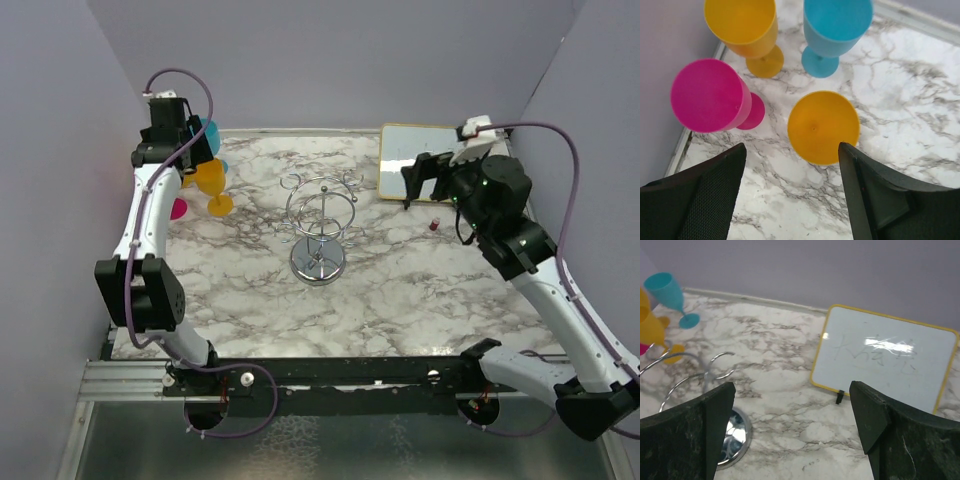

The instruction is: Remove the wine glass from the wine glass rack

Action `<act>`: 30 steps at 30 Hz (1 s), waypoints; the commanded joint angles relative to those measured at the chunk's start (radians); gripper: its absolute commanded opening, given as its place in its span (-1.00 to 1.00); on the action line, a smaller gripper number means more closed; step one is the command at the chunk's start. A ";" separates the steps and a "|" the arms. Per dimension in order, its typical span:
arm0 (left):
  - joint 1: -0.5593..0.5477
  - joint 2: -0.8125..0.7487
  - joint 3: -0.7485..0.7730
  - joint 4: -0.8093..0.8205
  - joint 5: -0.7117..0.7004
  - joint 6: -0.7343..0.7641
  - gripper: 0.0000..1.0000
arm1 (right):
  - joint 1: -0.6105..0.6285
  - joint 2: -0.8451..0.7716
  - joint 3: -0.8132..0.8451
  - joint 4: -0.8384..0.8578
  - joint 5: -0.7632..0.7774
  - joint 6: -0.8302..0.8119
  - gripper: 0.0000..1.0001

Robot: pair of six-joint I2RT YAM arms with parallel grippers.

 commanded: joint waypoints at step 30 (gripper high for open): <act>-0.511 -1.008 -0.476 0.703 0.135 0.092 0.83 | -0.222 -0.321 0.184 -0.234 -0.071 -0.010 0.99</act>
